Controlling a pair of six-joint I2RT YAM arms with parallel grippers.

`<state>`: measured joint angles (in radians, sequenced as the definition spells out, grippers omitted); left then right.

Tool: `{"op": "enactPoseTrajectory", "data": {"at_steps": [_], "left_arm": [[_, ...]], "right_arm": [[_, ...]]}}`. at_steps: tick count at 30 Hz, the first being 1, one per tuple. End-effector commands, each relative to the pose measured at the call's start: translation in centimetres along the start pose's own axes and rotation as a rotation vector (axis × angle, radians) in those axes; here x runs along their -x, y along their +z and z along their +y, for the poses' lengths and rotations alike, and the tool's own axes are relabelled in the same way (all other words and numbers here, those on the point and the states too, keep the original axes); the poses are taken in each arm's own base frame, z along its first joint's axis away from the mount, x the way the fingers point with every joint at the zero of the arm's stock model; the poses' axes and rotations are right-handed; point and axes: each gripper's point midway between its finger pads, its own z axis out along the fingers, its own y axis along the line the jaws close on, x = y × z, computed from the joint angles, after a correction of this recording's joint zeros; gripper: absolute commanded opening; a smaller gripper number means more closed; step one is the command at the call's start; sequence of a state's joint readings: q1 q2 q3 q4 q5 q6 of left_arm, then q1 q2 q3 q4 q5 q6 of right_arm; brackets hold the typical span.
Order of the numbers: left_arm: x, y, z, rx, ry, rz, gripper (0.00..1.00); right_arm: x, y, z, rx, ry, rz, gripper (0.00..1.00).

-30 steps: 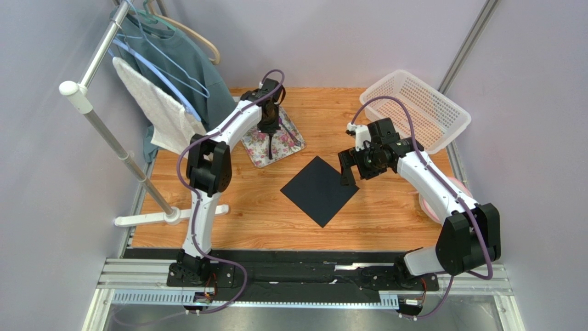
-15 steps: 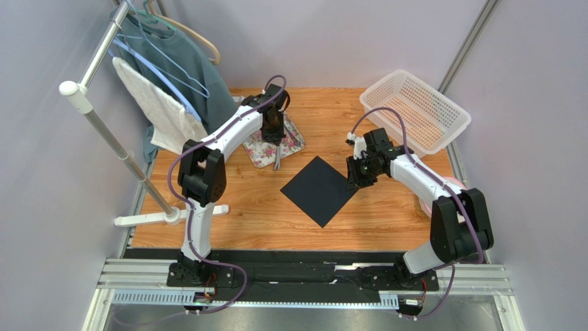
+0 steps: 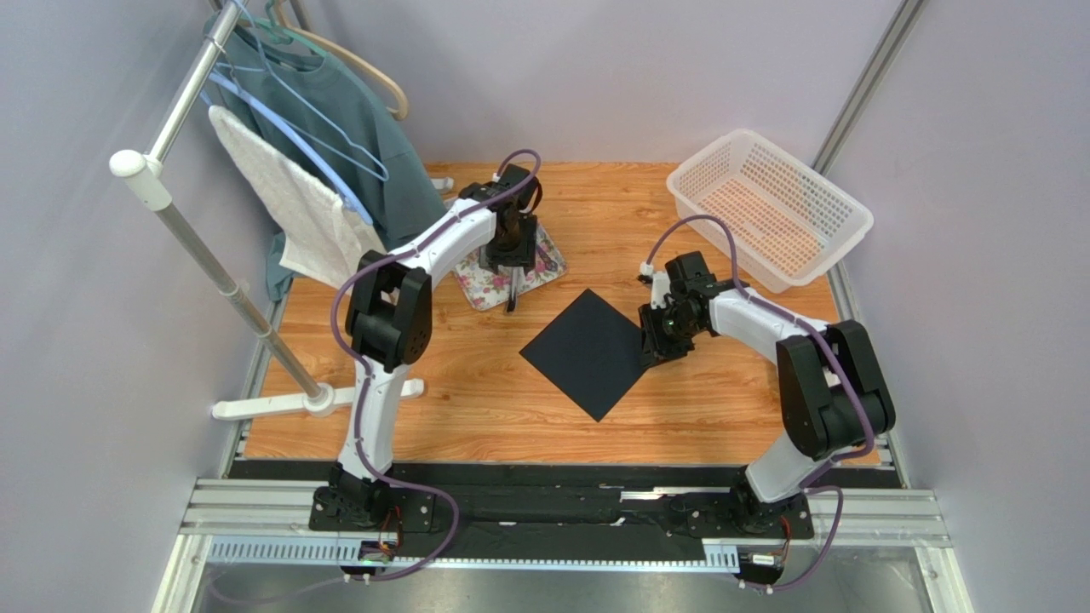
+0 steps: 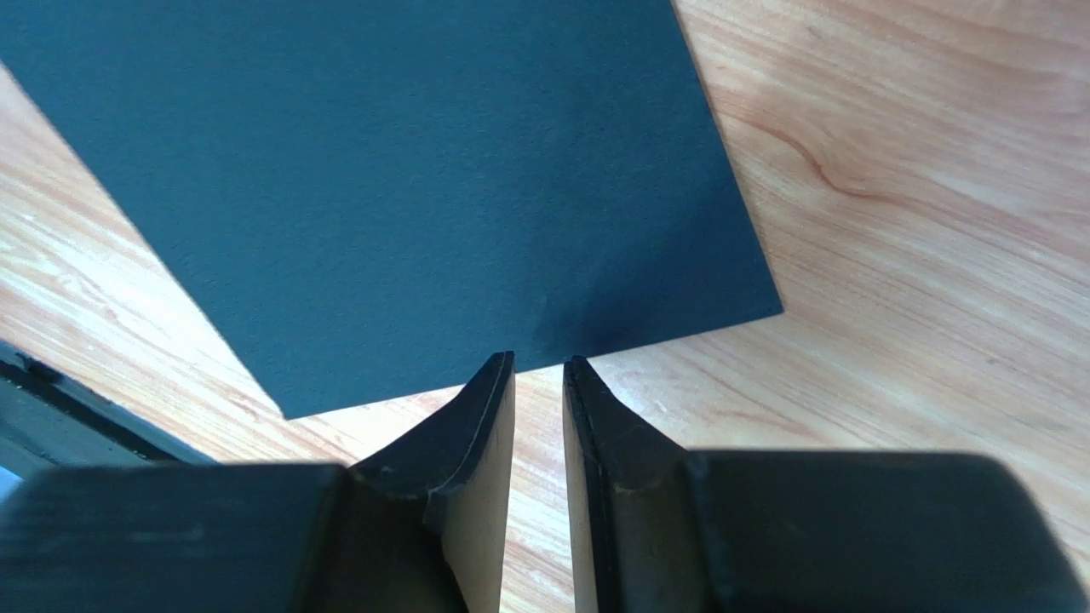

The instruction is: Place the utensils on the paper napkin and roll it up

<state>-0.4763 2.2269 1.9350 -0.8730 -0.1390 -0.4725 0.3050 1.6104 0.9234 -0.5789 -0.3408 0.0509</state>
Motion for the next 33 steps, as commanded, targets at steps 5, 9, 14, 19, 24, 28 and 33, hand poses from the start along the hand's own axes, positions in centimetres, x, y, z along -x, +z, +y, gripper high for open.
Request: {"op": "enactPoseTrajectory", "data": {"at_steps": [5,9,14,19,24,28,33], "left_arm": [[2.7,0.6,-0.8,0.003,-0.038,-0.069,0.63],[2.5,1.6,-0.5,0.025,-0.035,-0.057,0.61],[2.1,2.5,-0.6,0.032,-0.035,-0.045,0.61],[1.8,3.2,-0.6,0.032,-0.048,-0.032,0.59],[1.4,3.8,-0.7,0.031,-0.050,-0.015,0.51],[1.2,3.9,-0.6,0.034,-0.055,-0.009,0.36],[1.7,3.2,-0.7,0.032,-0.068,-0.014,0.00]], "right_arm": [[-0.9,1.4,-0.2,0.012,0.056,0.085,0.18],[-2.4,1.5,0.0,0.026,0.077,0.152,0.16],[-2.9,0.8,0.6,0.046,0.094,0.184,0.14],[-2.8,0.2,0.7,0.034,0.090,0.181,0.14],[-2.5,-0.1,0.4,0.015,0.081,0.168,0.16],[-1.5,-1.1,0.8,0.024,0.063,0.134,0.21],[0.3,-3.7,2.2,0.072,0.044,0.066,0.30]]}}
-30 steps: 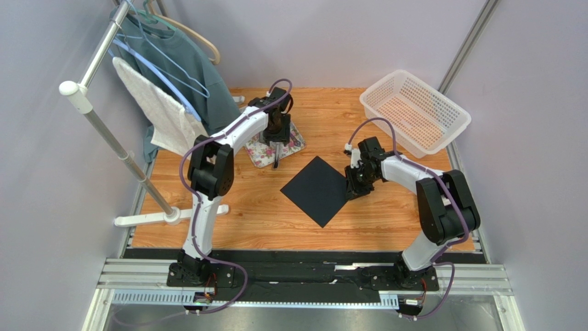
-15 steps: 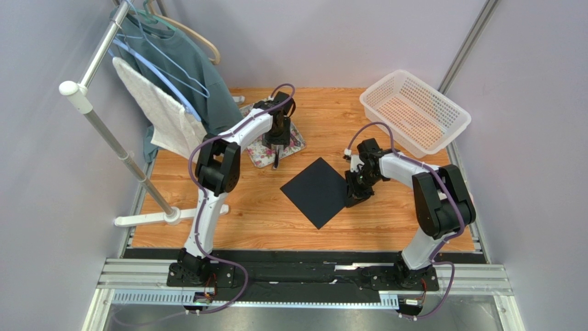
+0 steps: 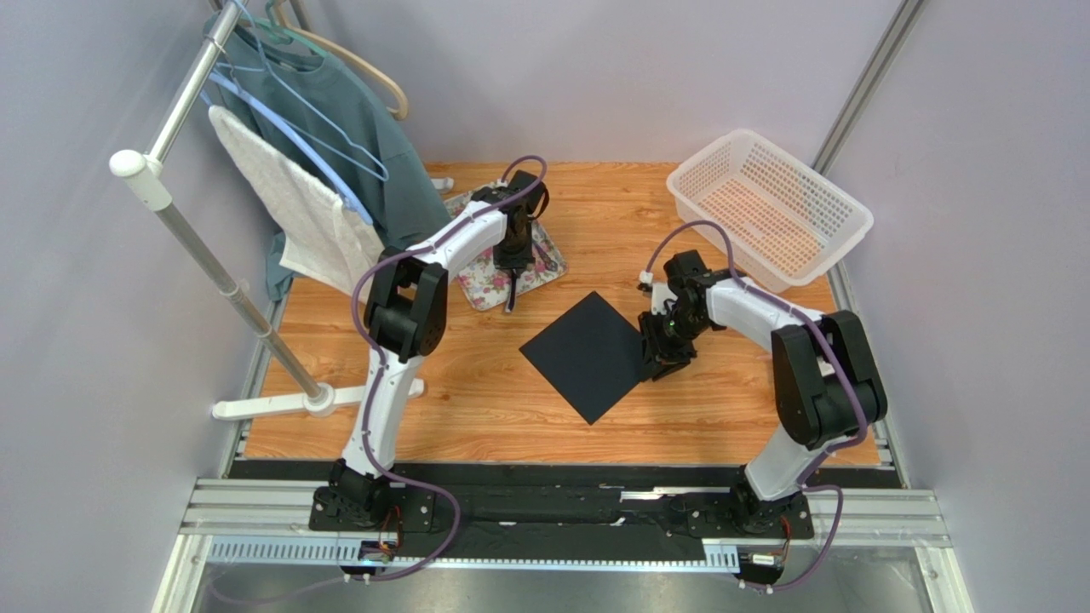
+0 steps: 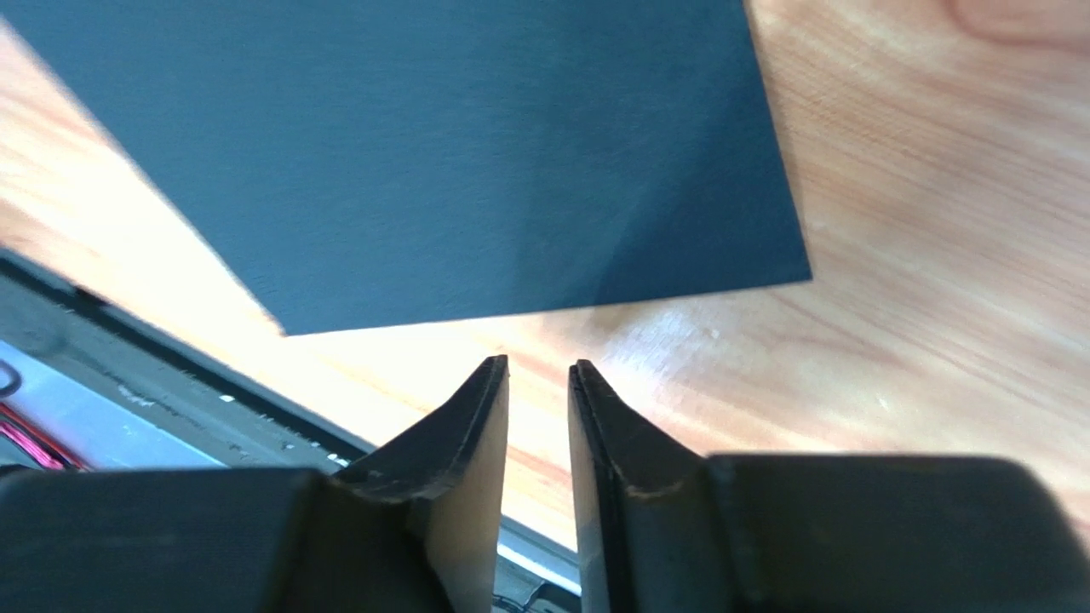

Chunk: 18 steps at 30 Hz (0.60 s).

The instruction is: Place the utensils on the paper napkin and roll it up

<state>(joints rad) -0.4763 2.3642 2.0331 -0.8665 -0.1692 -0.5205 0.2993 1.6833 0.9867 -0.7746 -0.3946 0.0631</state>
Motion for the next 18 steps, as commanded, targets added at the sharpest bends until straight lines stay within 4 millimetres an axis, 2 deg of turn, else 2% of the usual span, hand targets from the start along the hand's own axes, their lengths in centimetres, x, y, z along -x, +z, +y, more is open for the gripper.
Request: {"op": "enactPoseTrajectory", "data": {"at_steps": [1,2,3,4,6,7,8,9,10,11,12,13,14,15,16,18], "left_arm": [[1.5,-1.5,-0.5,-0.015,-0.028,-0.031,0.00],[1.8,-2.1,-0.7,-0.028,-0.033,-0.039,0.00],[1.8,-2.6,-0.9,-0.042,-0.040,-0.039,0.00],[2.0,-4.0,-1.3,-0.058,-0.044,-0.050,0.00],[1.8,-5.3,-1.8,-0.068,-0.051,-0.063,0.00],[2.0,-6.8,-2.1,-0.083,-0.056,-0.083,0.00],[1.5,-7.6,-2.9,-0.101,-0.049,-0.084,0.00],[0.7,-7.9,-3.2,-0.110,-0.050,-0.067,0.00],[0.5,-9.2,-3.7,-0.132,-0.069,-0.075,0.00],[-0.2,-9.7,-4.2,-0.144,-0.076,-0.067,0.00],[-1.4,-9.5,-4.4,-0.159,-0.083,-0.040,0.00],[-1.5,-10.8,-5.0,-0.195,-0.104,-0.053,0.00],[-1.9,-11.1,-5.4,-0.219,-0.110,-0.054,0.00],[-3.1,-11.1,-6.6,-0.269,-0.104,-0.036,0.00],[-3.3,-12.2,-7.2,-0.314,-0.111,-0.042,0.00],[-4.7,-12.6,-8.8,-0.362,-0.122,-0.015,0.00]], "right_arm": [[2.9,-4.3,2.1,0.043,-0.062,-0.140,0.34],[3.4,-5.5,2.6,0.048,-0.080,-0.169,0.36],[3.7,-6.2,2.5,0.043,-0.077,-0.182,0.43],[4.0,-6.9,2.5,0.040,-0.079,-0.198,0.57],[4.7,-8.9,2.4,0.036,-0.078,-0.251,0.72],[4.9,-9.5,2.3,0.035,-0.071,-0.269,0.84],[5.0,-10.1,1.9,0.031,-0.055,-0.286,0.87],[5.3,-10.9,1.8,0.028,-0.053,-0.311,0.89],[5.4,-11.3,1.7,0.024,-0.046,-0.318,0.91],[5.3,-11.7,1.3,0.019,-0.030,-0.322,0.91],[5.4,-12.1,1.3,0.022,-0.028,-0.330,0.91],[5.5,-12.4,1.1,0.023,-0.019,-0.334,0.91],[5.5,-12.6,0.8,0.022,-0.007,-0.340,0.91],[5.6,-12.7,0.6,0.023,0.000,-0.343,0.91],[5.7,-13.0,0.6,0.025,0.001,-0.350,0.91],[5.8,-13.3,0.3,0.022,0.016,-0.359,0.91]]}}
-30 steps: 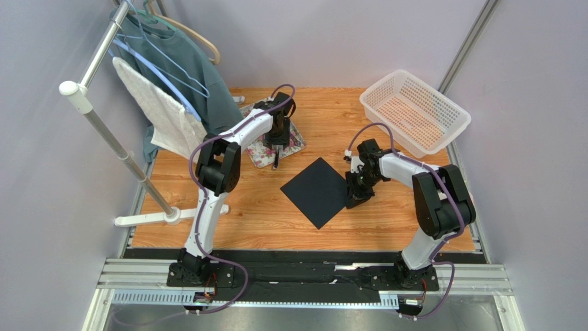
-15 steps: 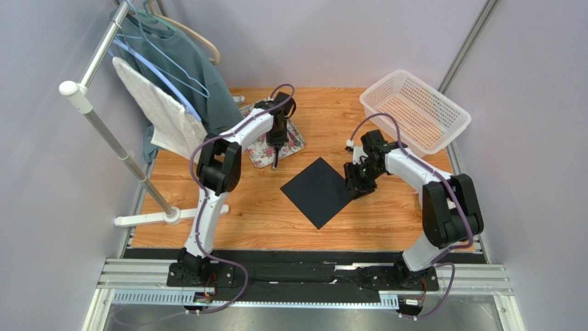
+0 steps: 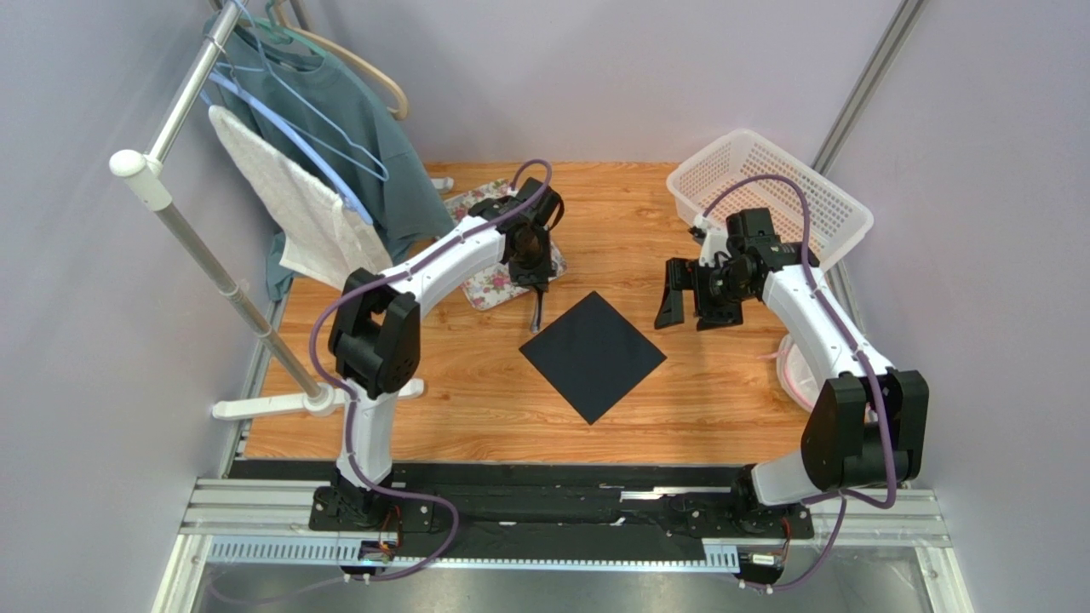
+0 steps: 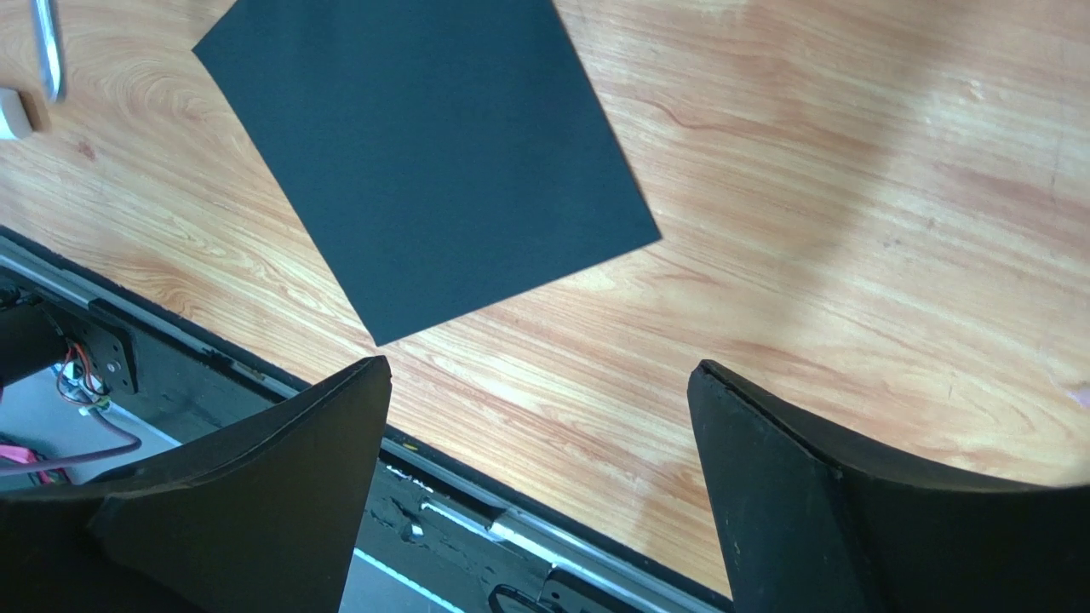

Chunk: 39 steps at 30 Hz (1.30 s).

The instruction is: Place the utensils on the paper napkin and roll it up

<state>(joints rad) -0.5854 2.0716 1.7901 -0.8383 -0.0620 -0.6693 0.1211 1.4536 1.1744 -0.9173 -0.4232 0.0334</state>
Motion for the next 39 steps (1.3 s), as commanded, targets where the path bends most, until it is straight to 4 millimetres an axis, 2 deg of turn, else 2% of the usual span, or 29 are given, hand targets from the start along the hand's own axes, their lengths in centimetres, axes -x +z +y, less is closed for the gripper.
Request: {"op": "enactPoseTrajectory", "data": {"at_steps": [1,4,7,10,11,12,14,18,22,23,25,26,33,36,38,39], "left_arm": [[-1.3,-3.1,-5.2,-0.205,-0.051,-0.005,0.00],[-2.4,-3.0,-7.1,-0.222,-0.003,0.020,0.00],[-3.3,-2.8,-7.8,-0.205,-0.014,0.029,0.00],[-3.4,-3.1,-8.0,-0.165,0.052,-0.048,0.00],[-4.3,-3.5,-8.7,-0.152,0.073,-0.061,0.00],[-4.0,-3.6,-8.2,-0.099,0.064,-0.100,0.00],[-4.5,-4.2,-9.2,-0.142,0.053,-0.114,0.00],[-6.1,-2.9,-10.4,-0.248,0.056,-0.076,0.00],[-5.1,-2.5,-10.6,-0.238,0.102,-0.122,0.00],[-4.4,-3.1,-10.6,-0.210,0.101,-0.136,0.00],[-4.5,-2.3,-10.8,-0.152,0.134,-0.142,0.00],[-3.6,-2.8,-10.6,-0.099,0.106,-0.175,0.00],[-6.5,-0.1,-10.9,-0.105,0.026,-0.065,0.00],[-6.7,0.3,-10.9,-0.109,-0.013,-0.052,0.00],[-5.5,0.0,-10.9,-0.083,-0.006,-0.089,0.00],[-5.5,0.6,-10.6,-0.051,0.011,-0.088,0.00]], "right_arm": [[1.1,-1.6,0.5,0.016,0.002,-0.042,0.91],[1.4,-1.7,0.3,0.012,0.014,-0.051,0.91],[1.6,-1.7,0.3,0.018,0.017,-0.061,0.91],[1.7,-1.7,0.4,0.022,0.018,-0.072,0.91],[1.8,-1.7,0.4,0.020,0.018,-0.078,0.91],[1.8,-1.7,0.4,0.019,0.020,-0.081,0.91],[1.9,-1.7,0.4,0.022,0.019,-0.085,0.91],[2.0,-1.9,0.5,0.024,0.017,-0.092,0.91],[1.9,-1.8,0.4,0.025,0.021,-0.097,0.91],[1.8,-1.8,0.3,0.027,0.024,-0.098,0.91],[1.8,-1.6,0.3,0.029,0.025,-0.100,0.91],[1.8,-1.6,0.2,0.026,0.027,-0.103,0.91],[1.8,-1.9,0.1,0.027,0.035,-0.112,0.91],[1.8,-1.8,0.0,0.028,0.038,-0.110,0.91],[1.7,-1.8,0.2,0.036,0.039,-0.109,0.91],[1.7,-1.8,0.2,0.038,0.039,-0.109,0.91]]}}
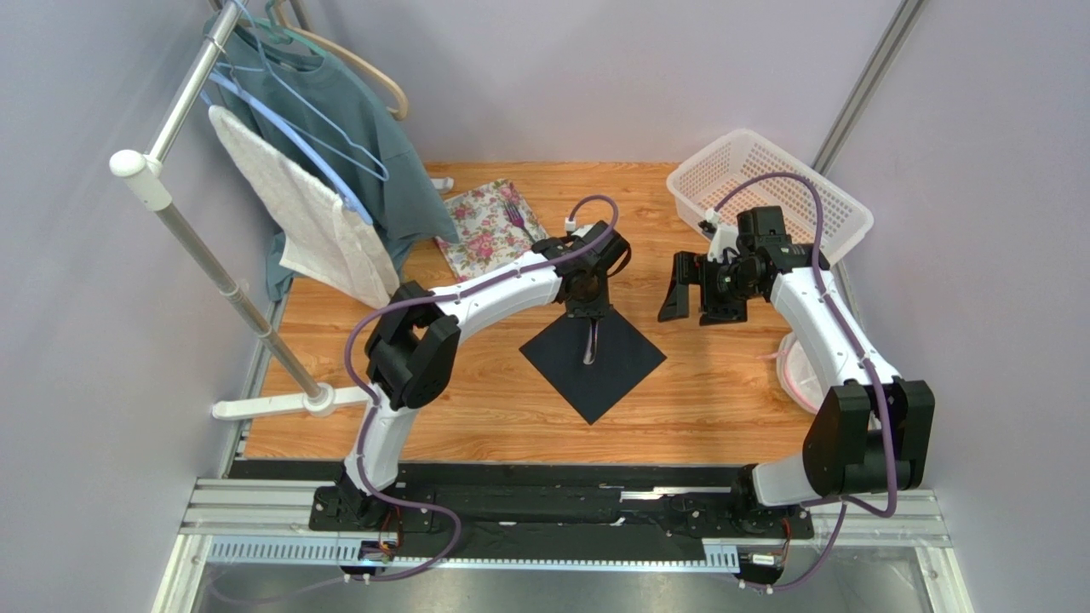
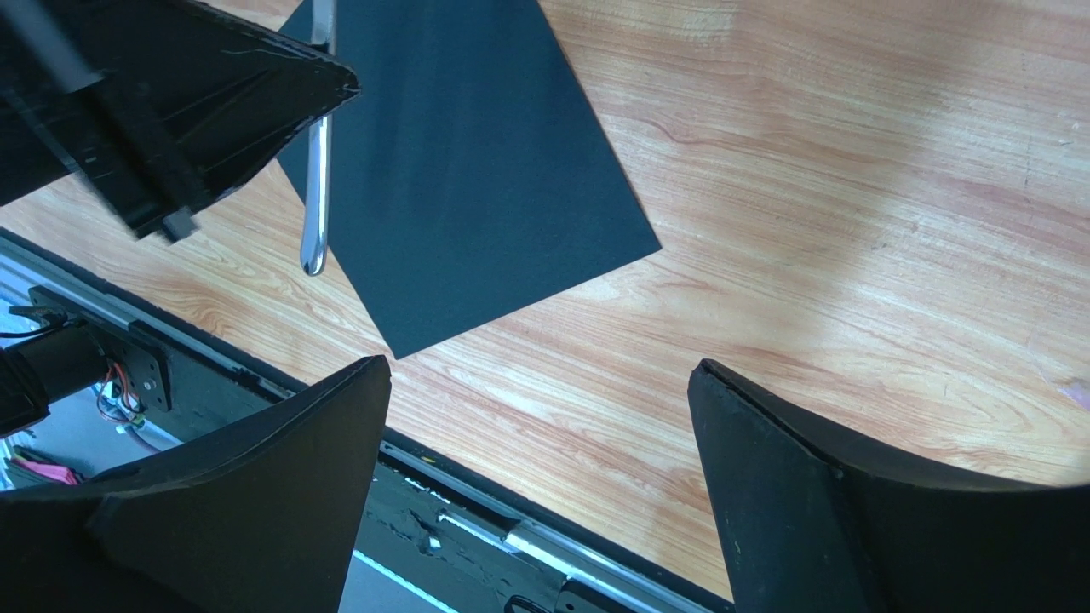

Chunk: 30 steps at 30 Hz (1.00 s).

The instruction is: Place the utensils on the paper napkin and roll it up

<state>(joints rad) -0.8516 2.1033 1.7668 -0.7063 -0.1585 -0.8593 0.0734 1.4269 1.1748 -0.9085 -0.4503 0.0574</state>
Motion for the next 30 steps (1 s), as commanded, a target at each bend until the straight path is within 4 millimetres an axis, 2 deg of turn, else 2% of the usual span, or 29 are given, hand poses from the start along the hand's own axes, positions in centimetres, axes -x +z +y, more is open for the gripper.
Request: {"op": "enactPoseTrajectory", "data": {"at_steps": [1,2,12,30], "left_arm": [[1.4,0.2,0.1,0.057,-0.015,-0.037,0.00],[1.9,0.0,0.4,0.083,-0.009,-0.053,0.00],[-0.6,2.8,1.2,0.094,-0.010,0.023,0.00],[-2.0,4.7,1.5,0.103,0.002,0.066,0.00]], "right_arm": [[0.9,-0.7,0.8,0.031,-0.008,-0.058,0.91],[0.8,-0.6,0.8,0.034,-0.006,-0.054,0.91],[0.9,-0.2,0.4,0.026,0.003,-0.045,0.92],[0.6,0.2,0.4,0.043,0.022,-0.031,0.93]]}}
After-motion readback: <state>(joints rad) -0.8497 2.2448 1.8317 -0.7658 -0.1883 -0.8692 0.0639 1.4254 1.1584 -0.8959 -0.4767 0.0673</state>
